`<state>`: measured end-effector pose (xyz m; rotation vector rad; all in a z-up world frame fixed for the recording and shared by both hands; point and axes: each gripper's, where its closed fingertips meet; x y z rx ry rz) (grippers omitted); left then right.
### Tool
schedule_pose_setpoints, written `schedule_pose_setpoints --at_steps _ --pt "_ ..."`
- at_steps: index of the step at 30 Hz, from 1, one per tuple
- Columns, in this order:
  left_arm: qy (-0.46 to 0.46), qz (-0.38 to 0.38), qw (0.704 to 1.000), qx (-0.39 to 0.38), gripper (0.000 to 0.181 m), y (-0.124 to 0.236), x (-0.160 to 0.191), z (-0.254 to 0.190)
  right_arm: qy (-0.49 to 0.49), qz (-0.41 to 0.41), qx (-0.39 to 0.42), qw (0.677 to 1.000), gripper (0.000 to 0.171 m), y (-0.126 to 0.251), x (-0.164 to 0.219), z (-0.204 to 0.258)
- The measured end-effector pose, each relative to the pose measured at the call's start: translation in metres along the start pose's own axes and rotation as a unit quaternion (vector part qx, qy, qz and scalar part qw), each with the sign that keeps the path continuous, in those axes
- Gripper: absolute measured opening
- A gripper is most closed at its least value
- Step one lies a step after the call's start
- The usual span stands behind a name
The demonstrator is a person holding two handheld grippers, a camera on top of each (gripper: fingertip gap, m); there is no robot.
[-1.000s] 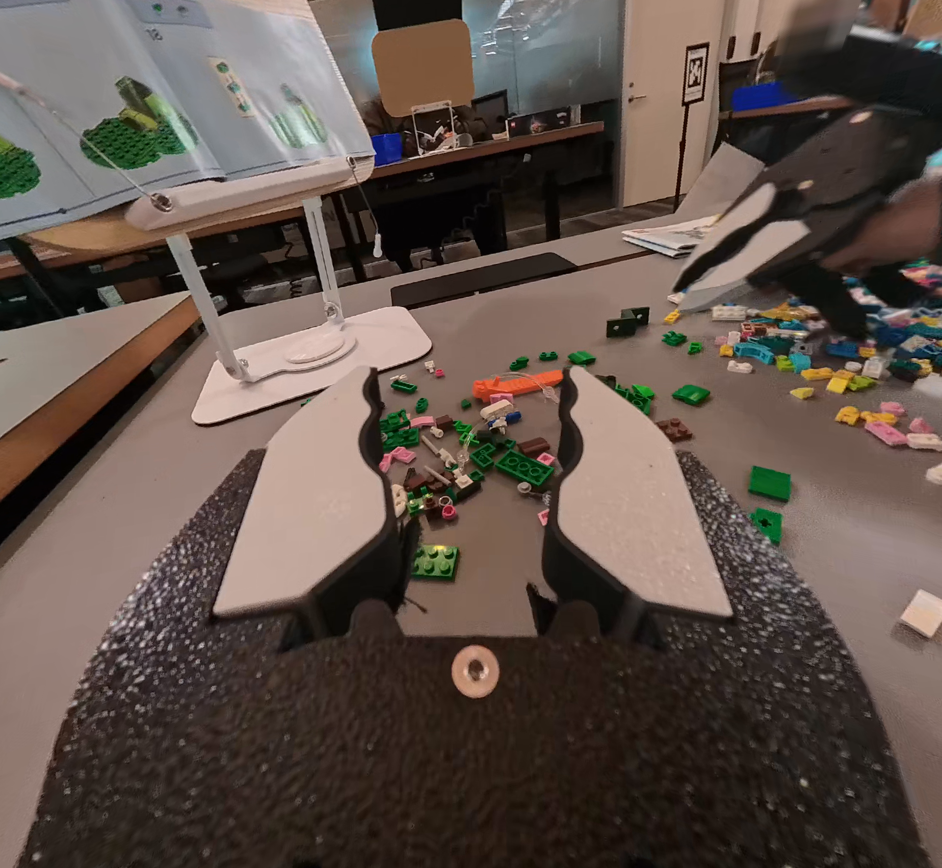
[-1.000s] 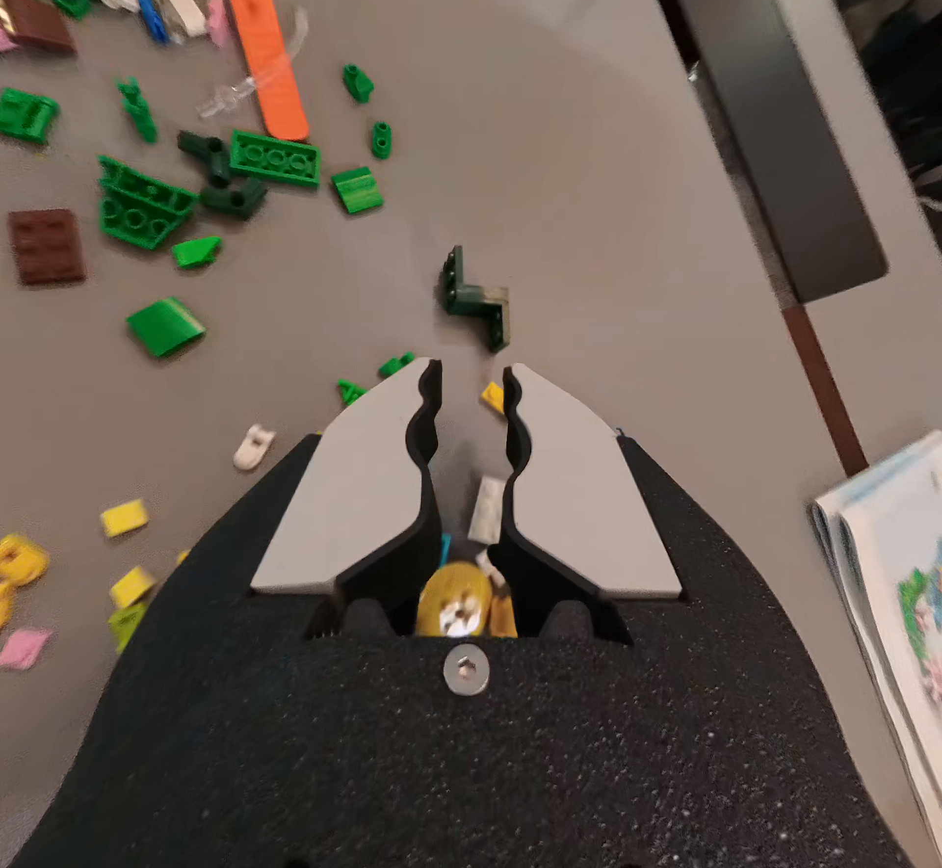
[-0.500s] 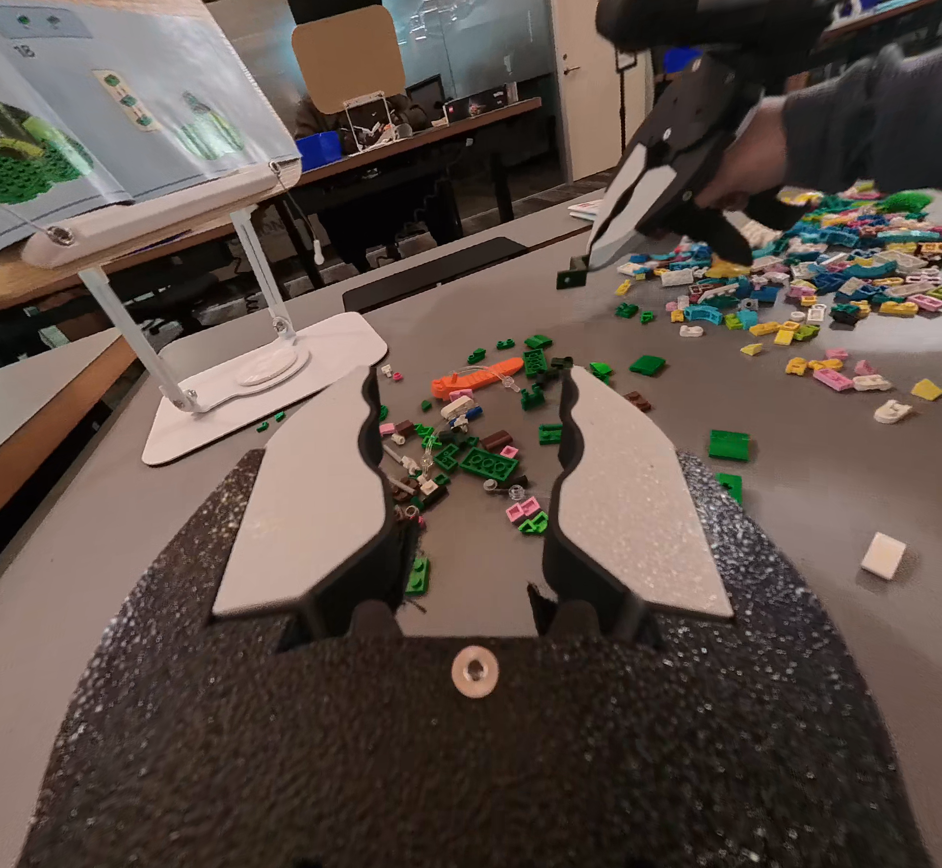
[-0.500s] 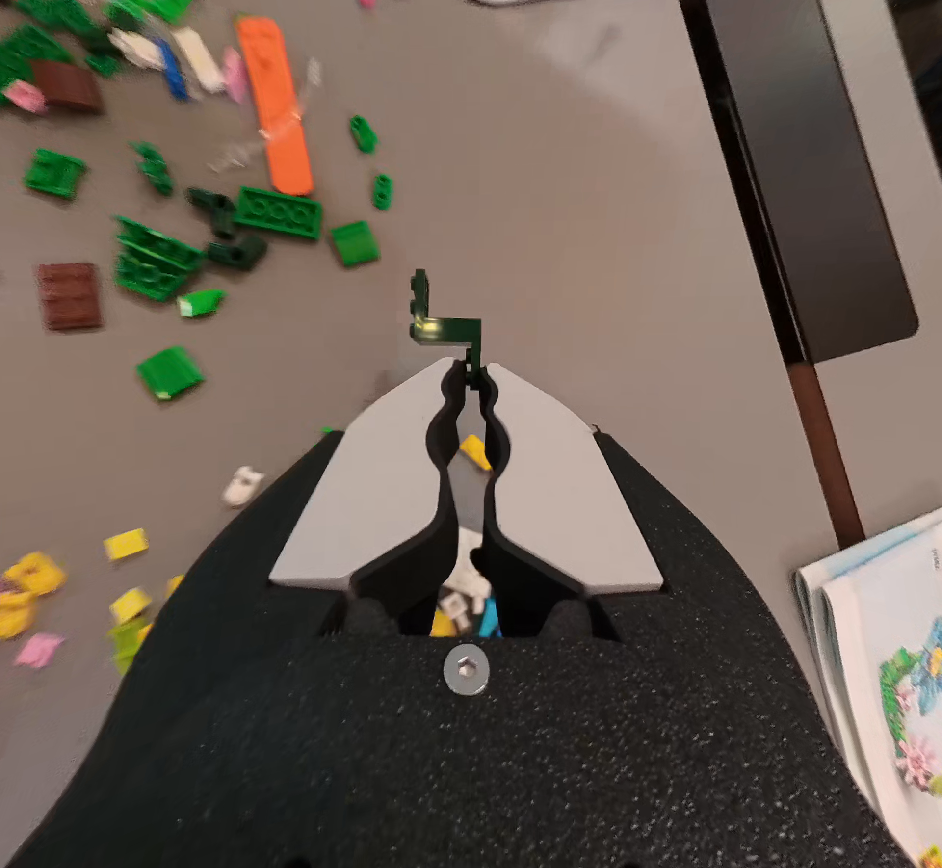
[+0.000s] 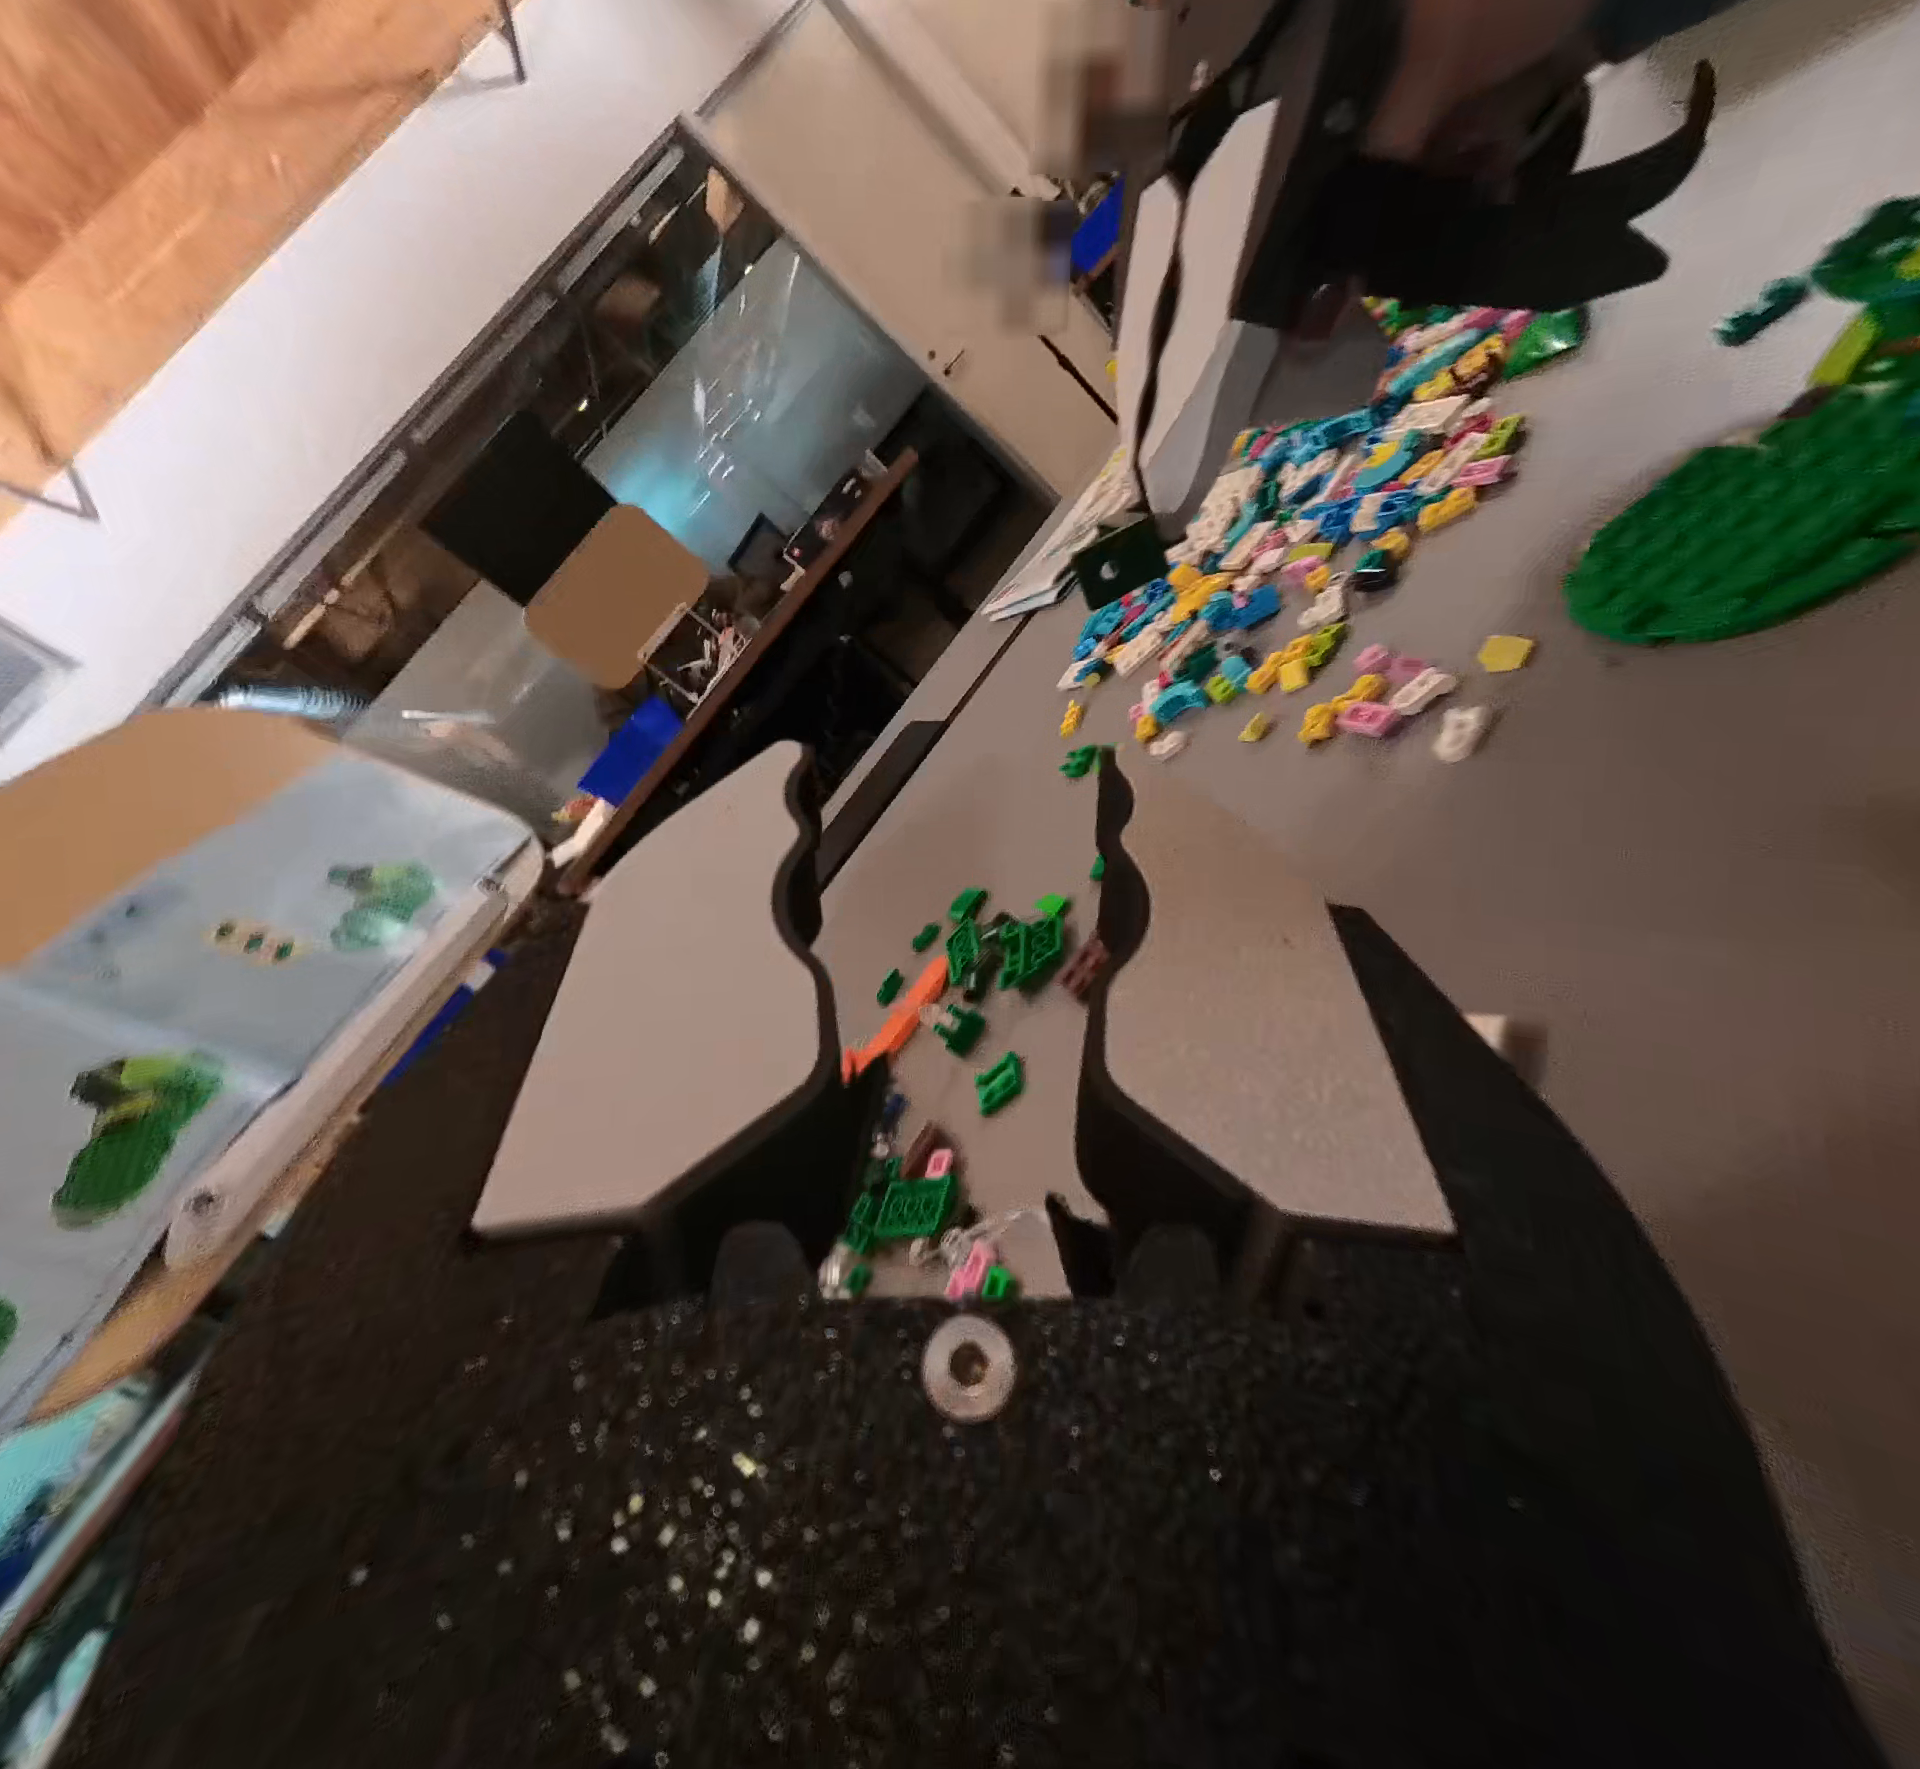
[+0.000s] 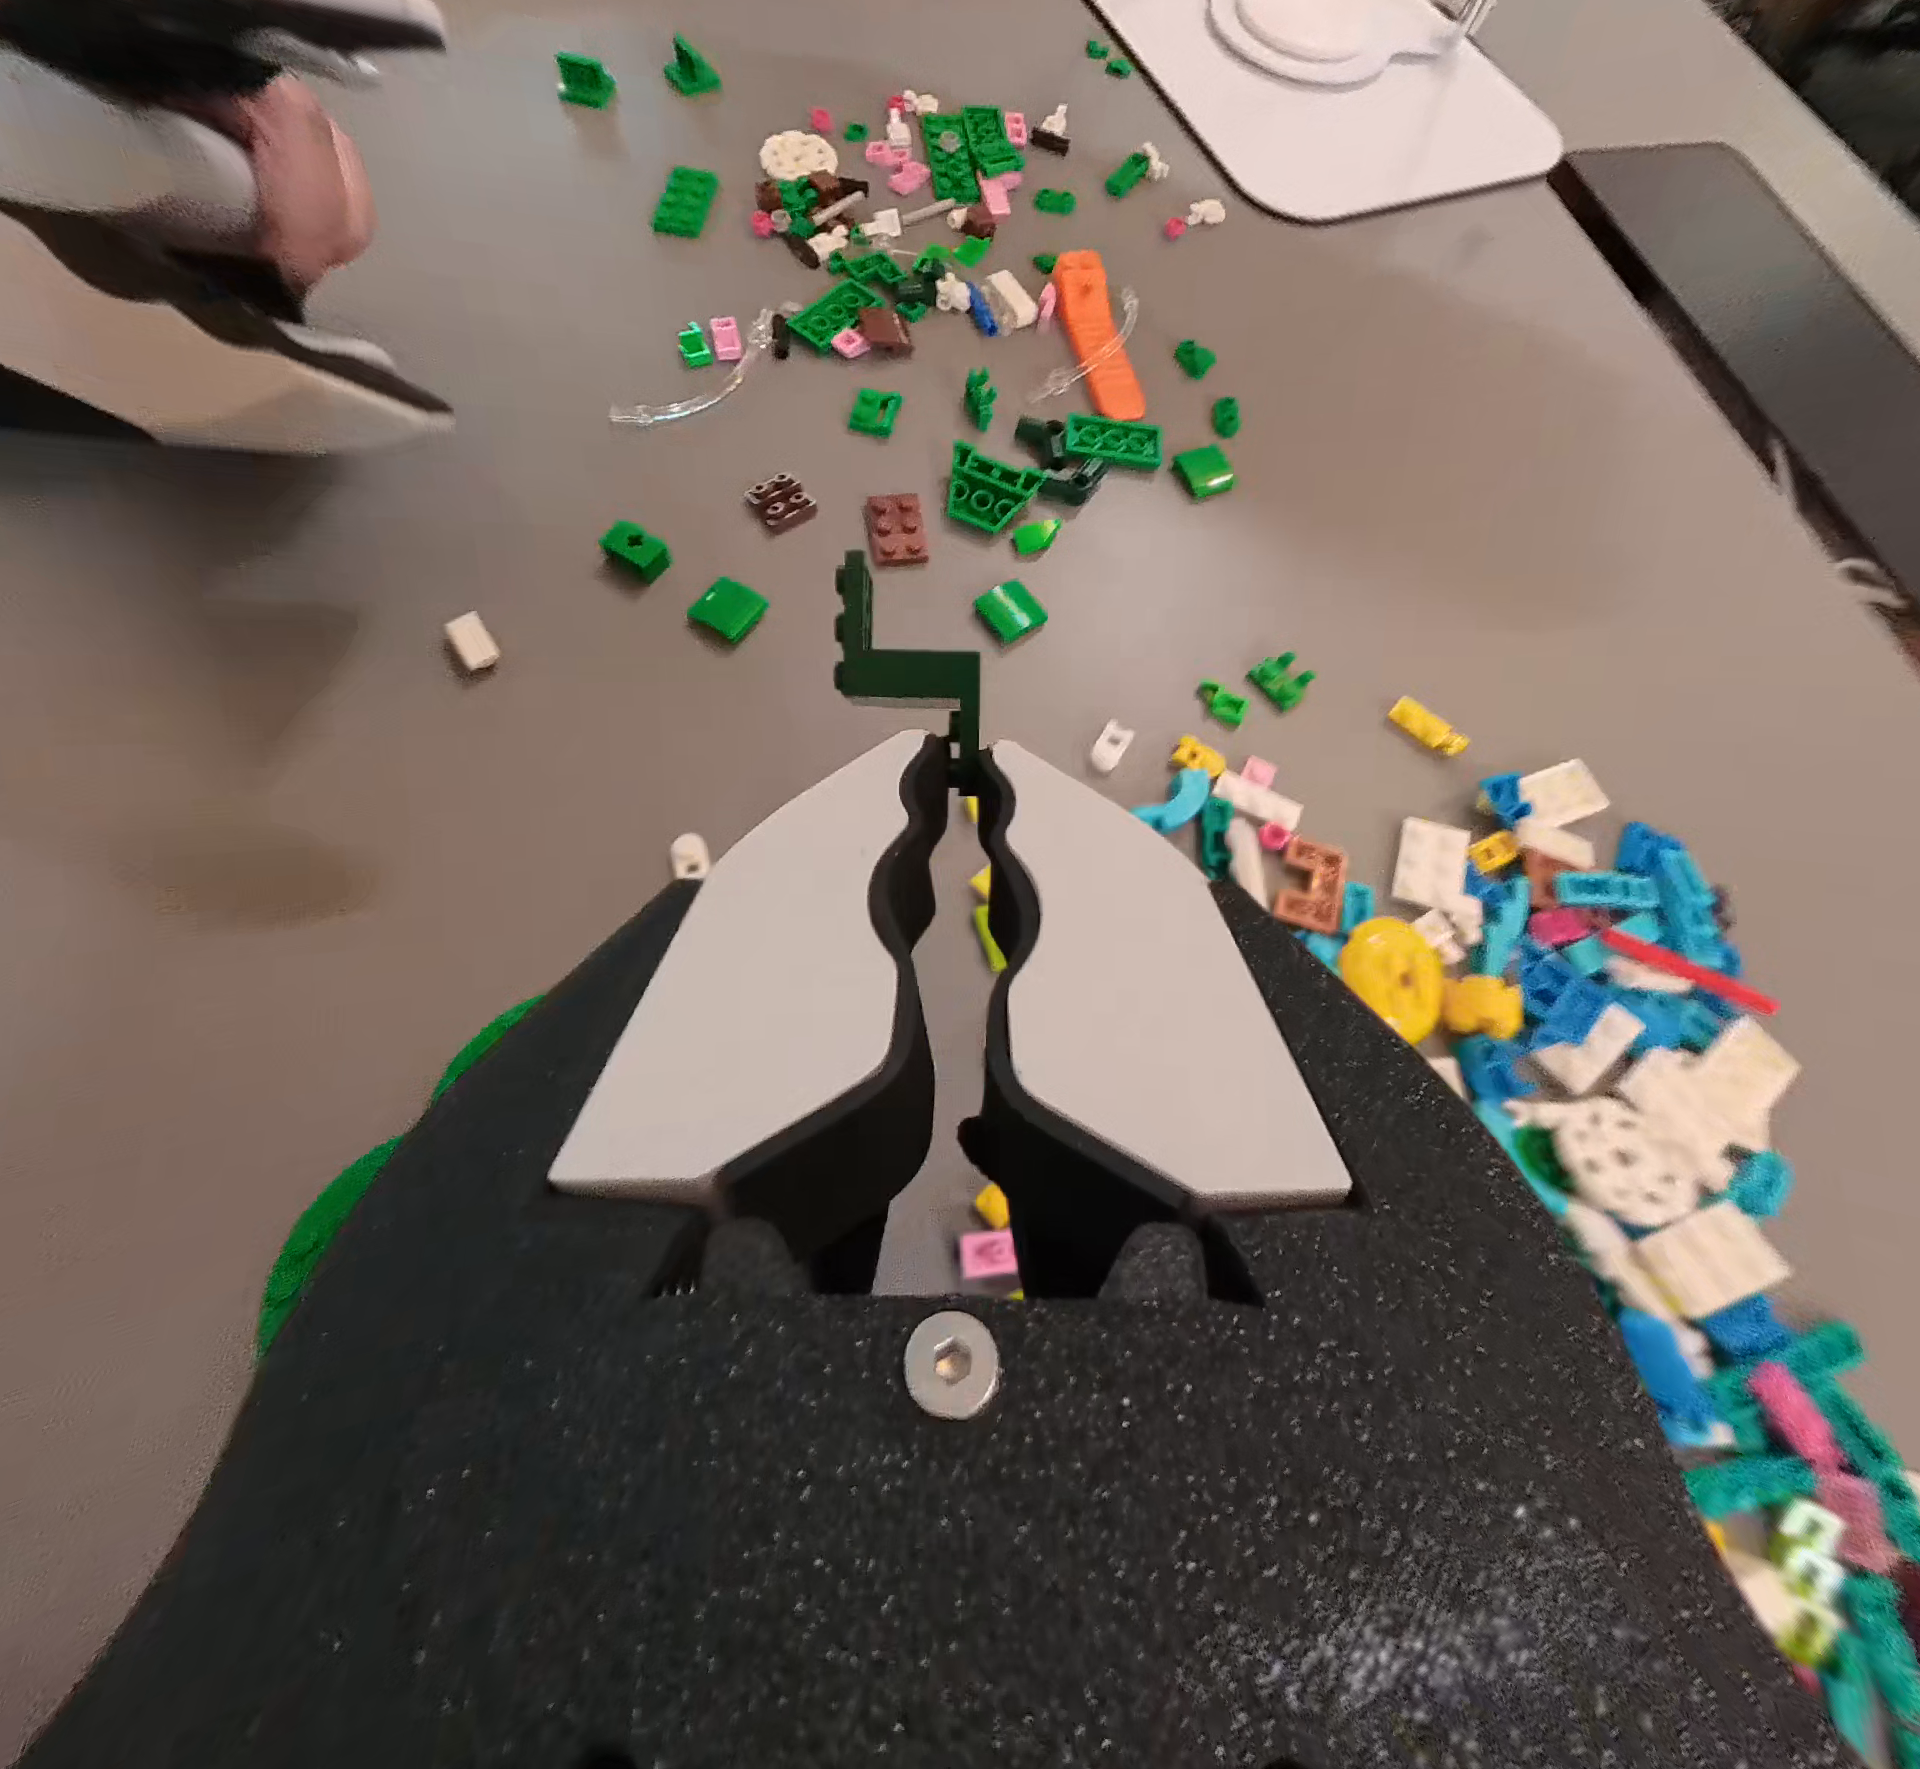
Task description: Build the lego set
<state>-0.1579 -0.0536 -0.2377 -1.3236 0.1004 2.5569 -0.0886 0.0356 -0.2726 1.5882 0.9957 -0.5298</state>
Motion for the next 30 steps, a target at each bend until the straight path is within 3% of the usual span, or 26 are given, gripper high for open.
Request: schedule_pose_setpoints --at_steps 4,13,19,21,25,30 --pt "-0.010 0.003 0.999 0.034 0.058 -0.019 -0.009 -0.031 0.004 0.019 0.000 1.000 0.004 0.010 0.021 0.010" --pt "-0.028 0.001 0.998 0.048 0.061 -0.042 -0.021 -0.057 -0.045 -0.050 -0.066 0.996 0.004 0.020 0.018 0.028" --pt "0.153 -0.001 0.988 -0.007 0.052 -0.049 -0.040 -0.041 0.021 -0.161 0.034 0.986 0.004 0.028 -0.014 0.010" --pt "0.264 0.024 0.964 -0.017 0.048 -0.054 -0.037 -0.037 0.066 -0.179 0.082 0.978 0.004 0.034 -0.022 0.006" --pt "0.473 0.025 0.880 0.038 0.048 -0.064 -0.039 -0.050 0.153 -0.177 0.172 0.957 0.004 0.043 -0.032 -0.001" --pt "0.576 0.003 0.814 0.073 0.045 -0.075 -0.045 -0.051 0.191 -0.174 0.194 0.946 0.004 0.044 -0.037 0.002"
Point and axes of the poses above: each gripper's, where its closed fingertips meet, y back along the fingers, x out of its underside, z = x × y across the jaws, and after that the axes turned 12 degrees about y, right-handed
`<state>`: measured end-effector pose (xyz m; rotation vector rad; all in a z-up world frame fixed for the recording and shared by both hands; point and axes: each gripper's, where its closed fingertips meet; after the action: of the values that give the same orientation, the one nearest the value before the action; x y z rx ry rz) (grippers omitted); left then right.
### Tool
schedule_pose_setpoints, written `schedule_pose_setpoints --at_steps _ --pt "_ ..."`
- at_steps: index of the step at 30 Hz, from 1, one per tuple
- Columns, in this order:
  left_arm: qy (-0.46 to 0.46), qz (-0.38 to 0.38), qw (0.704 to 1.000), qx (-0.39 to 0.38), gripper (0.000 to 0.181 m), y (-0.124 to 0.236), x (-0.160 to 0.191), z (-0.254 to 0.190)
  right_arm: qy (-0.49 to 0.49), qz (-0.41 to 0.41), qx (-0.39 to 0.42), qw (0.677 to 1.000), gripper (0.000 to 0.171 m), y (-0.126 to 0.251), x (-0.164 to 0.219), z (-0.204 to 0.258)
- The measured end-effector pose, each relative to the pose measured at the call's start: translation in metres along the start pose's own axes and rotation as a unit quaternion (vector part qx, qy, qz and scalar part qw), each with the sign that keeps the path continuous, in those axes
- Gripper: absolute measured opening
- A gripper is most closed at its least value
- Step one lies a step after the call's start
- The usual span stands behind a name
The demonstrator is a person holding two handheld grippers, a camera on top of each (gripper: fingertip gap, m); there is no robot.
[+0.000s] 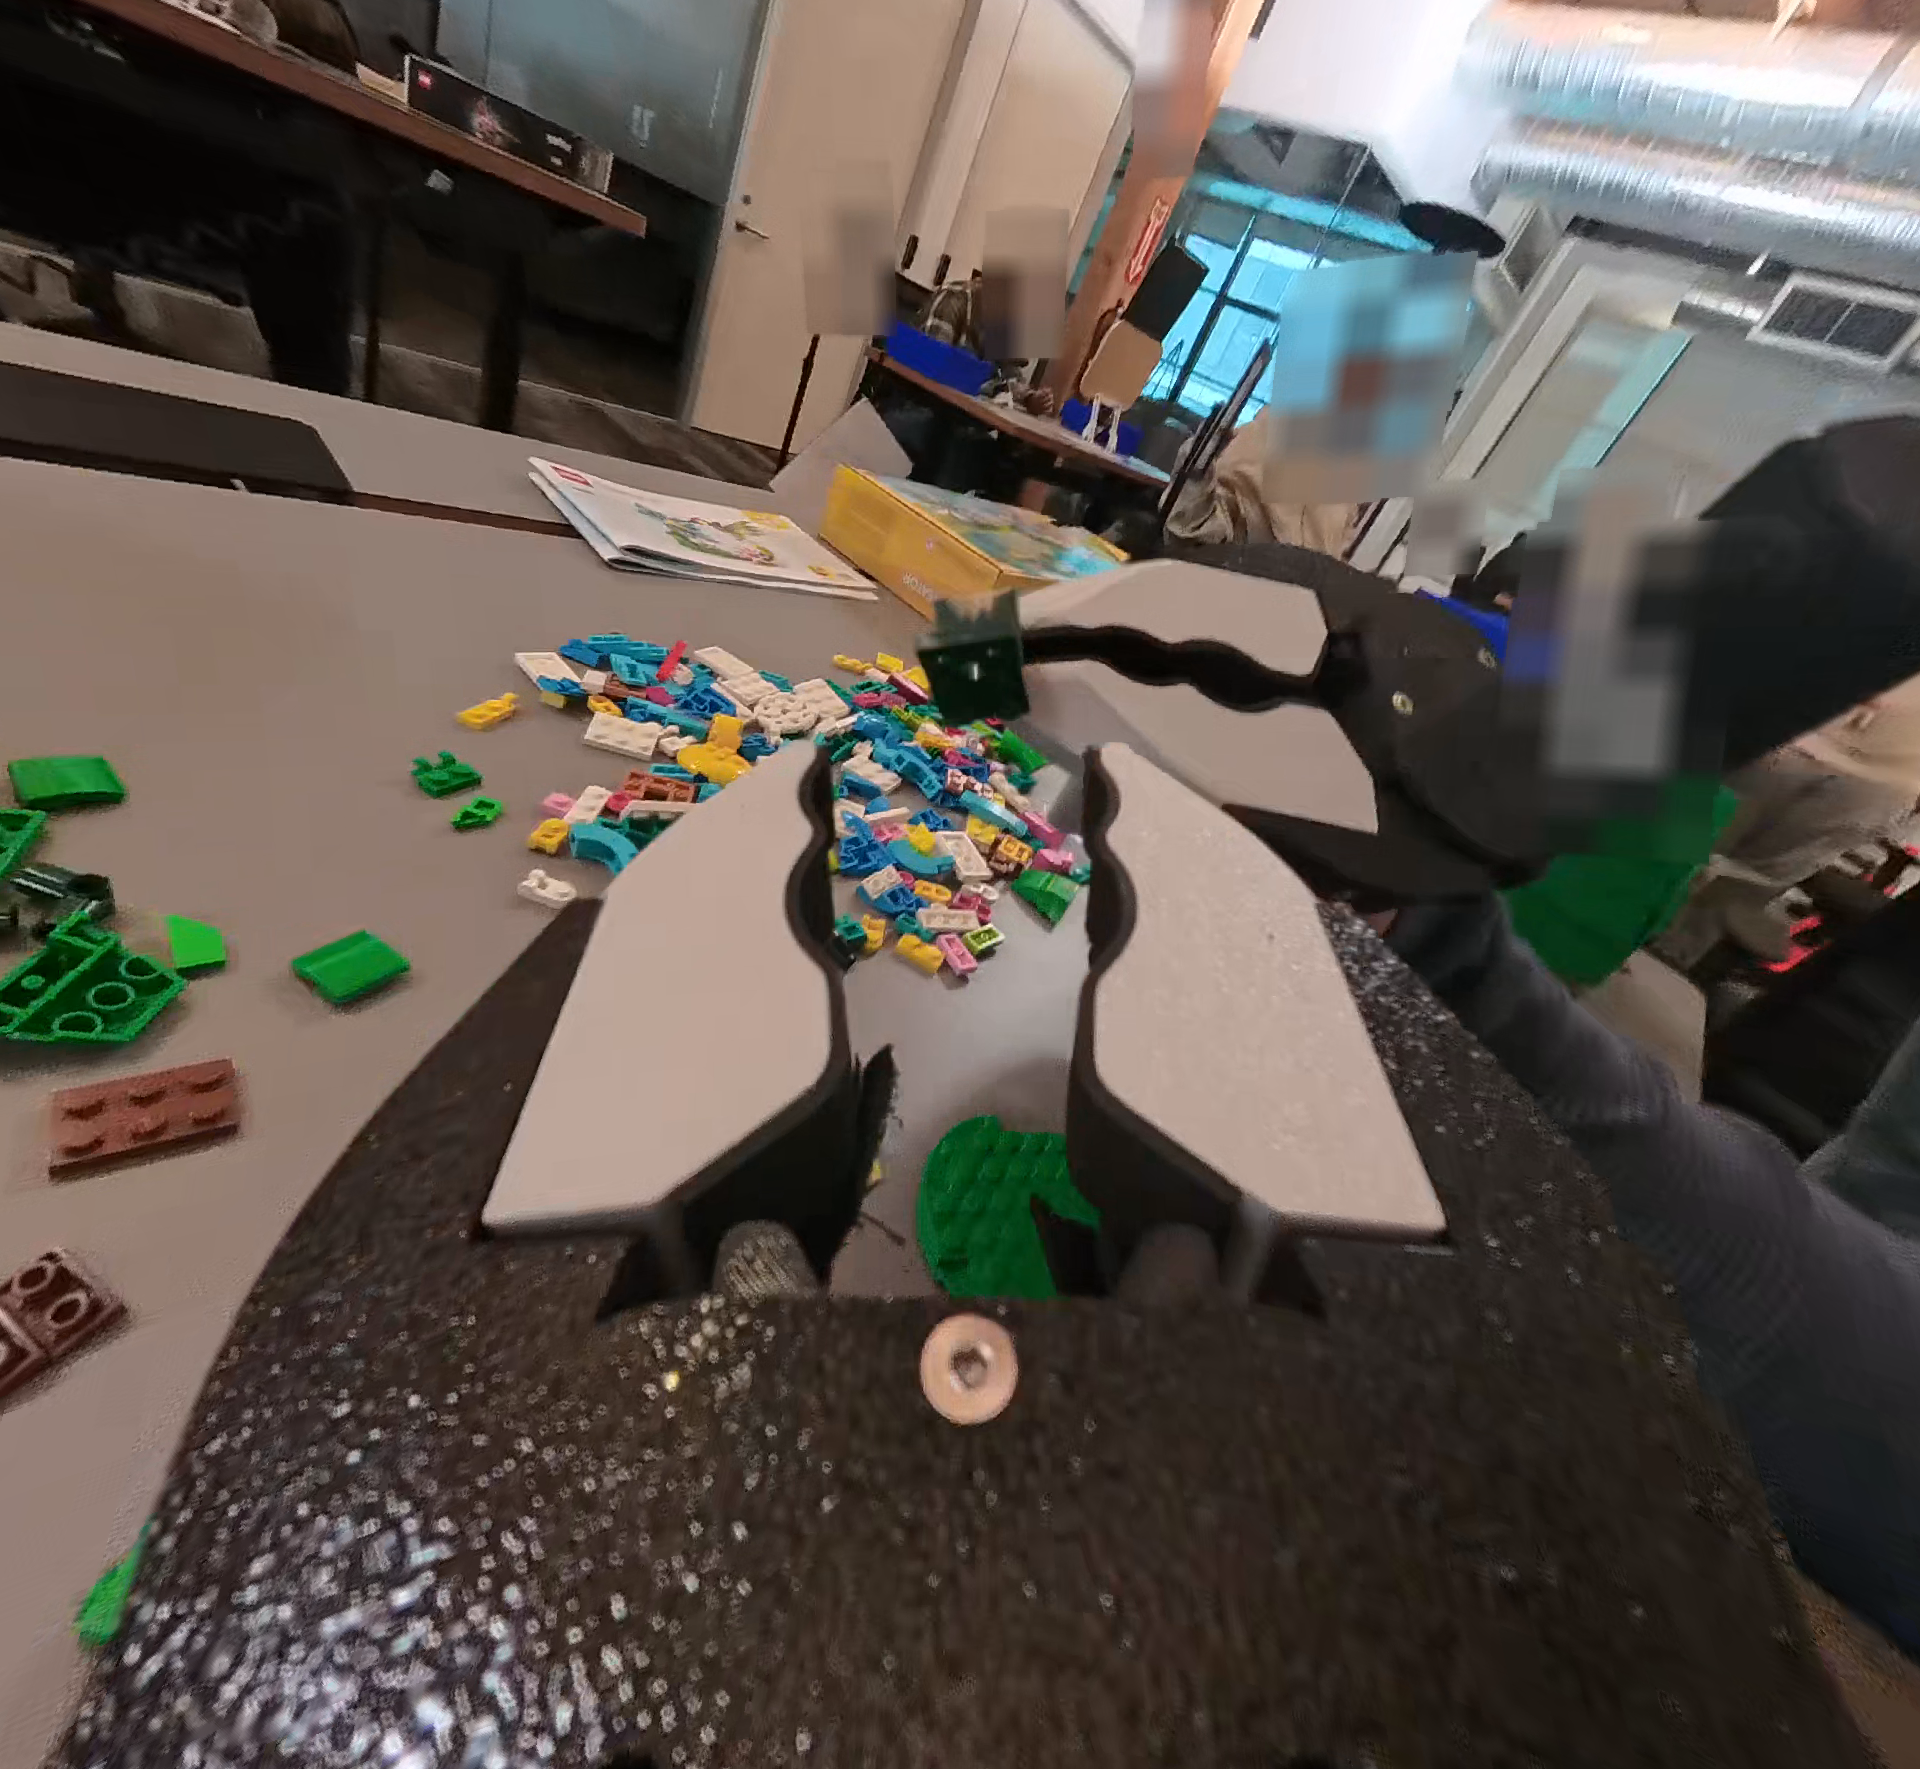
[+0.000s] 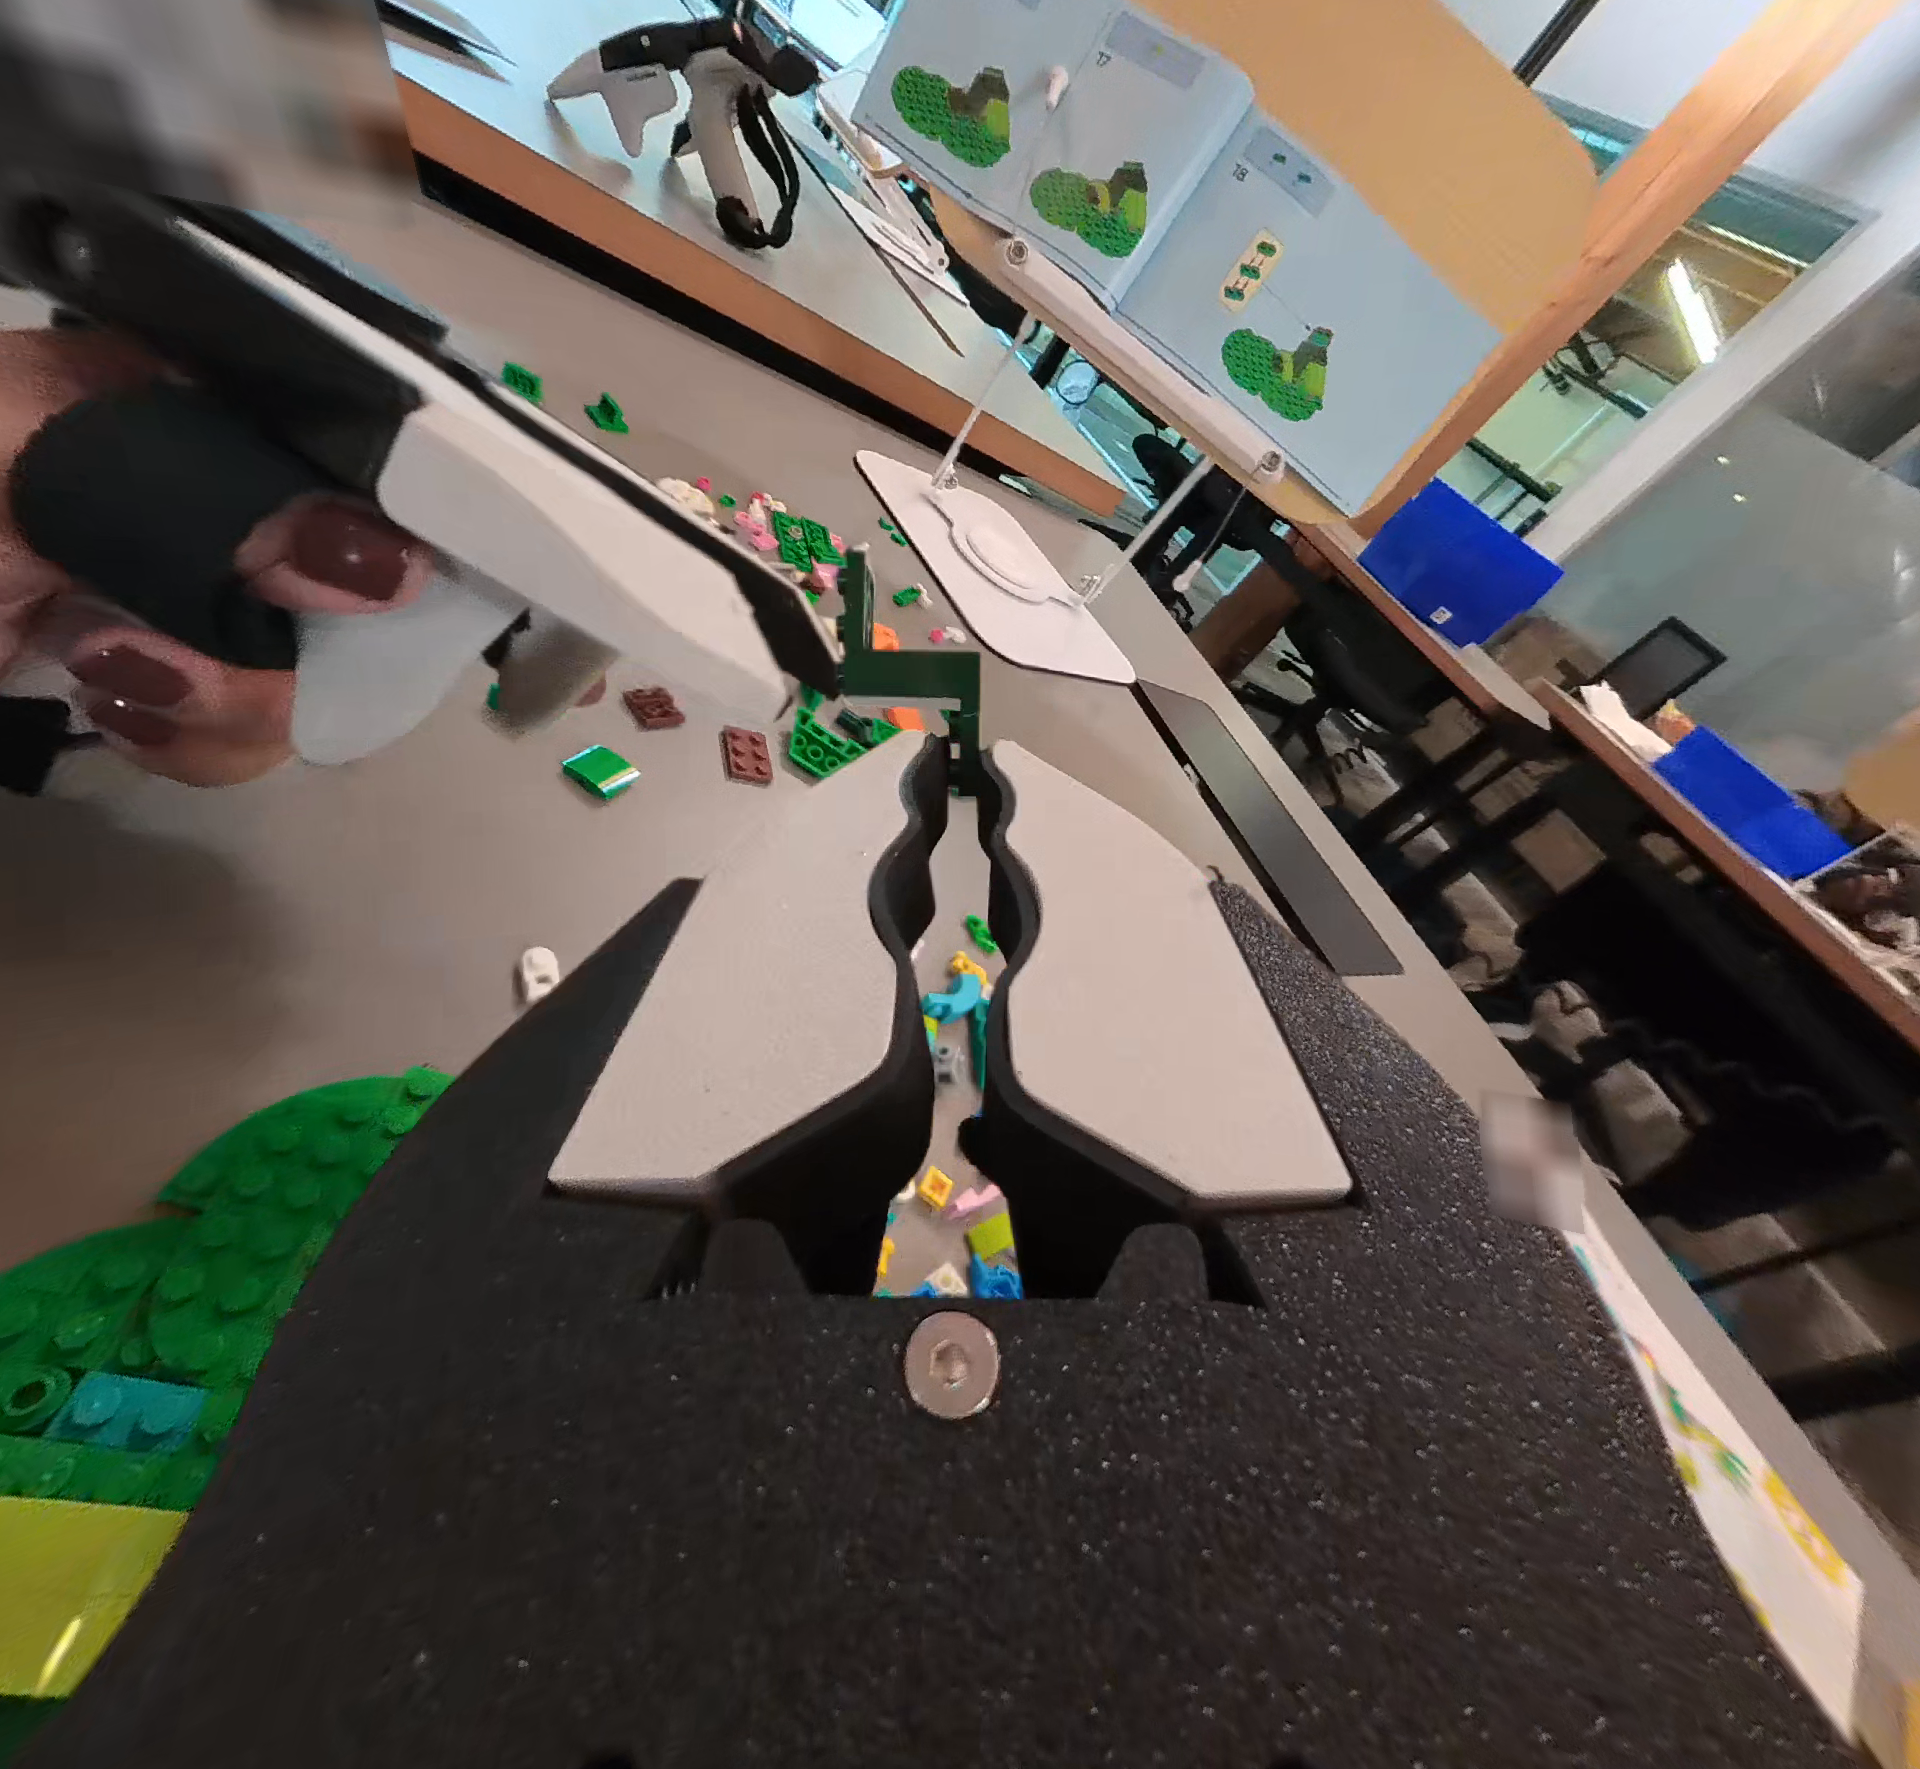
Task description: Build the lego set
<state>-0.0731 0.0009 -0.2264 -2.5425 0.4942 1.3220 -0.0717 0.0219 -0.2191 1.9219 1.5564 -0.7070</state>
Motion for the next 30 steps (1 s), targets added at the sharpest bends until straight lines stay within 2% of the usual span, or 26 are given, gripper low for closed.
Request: schedule_pose_setpoints --at_steps 6,12,13,16,19,23,26,30 --pt "0.014 0.002 1.000 -0.002 0.027 -0.006 -0.004 0.001 -0.001 -0.003 -0.007 1.000 0.004 -0.001 0.002 0.003" --pt "0.003 -0.001 1.000 0.013 0.017 -0.007 -0.008 -0.004 0.007 -0.005 -0.012 1.000 0.004 -0.002 0.001 0.006" --pt "-0.005 0.007 1.000 0.014 0.016 -0.008 -0.007 -0.004 -0.008 -0.007 -0.017 1.000 0.007 -0.002 0.001 0.006" --pt "-0.044 0.042 0.998 0.022 0.016 -0.008 -0.007 -0.006 -0.080 0.009 -0.046 0.996 0.035 0.003 0.009 0.001" --pt "-0.107 0.113 0.987 0.039 0.016 -0.008 -0.003 -0.008 -0.148 -0.014 -0.118 0.982 0.037 0.017 0.011 0.007" --pt "-0.232 0.300 0.925 0.029 0.016 0.005 0.022 0.007 -0.177 -0.071 -0.206 0.960 0.029 0.034 -0.009 0.023" --pt "-0.287 0.372 0.880 0.067 0.016 0.015 0.034 -0.001 -0.147 -0.039 -0.252 0.956 0.029 0.031 -0.008 0.045" --pt "-0.358 0.482 0.796 0.074 0.016 0.032 0.054 -0.003 -0.128 -0.007 -0.301 0.945 0.030 0.027 -0.005 0.068"
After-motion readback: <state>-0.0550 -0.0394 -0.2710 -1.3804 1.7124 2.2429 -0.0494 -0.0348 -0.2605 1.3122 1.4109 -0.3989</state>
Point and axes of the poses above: each gripper's, where its closed fingertips meet, y back along the fingers, x out of its underside, z = x × y across the jaws, and after that the axes turned 12 degrees about y, right-handed
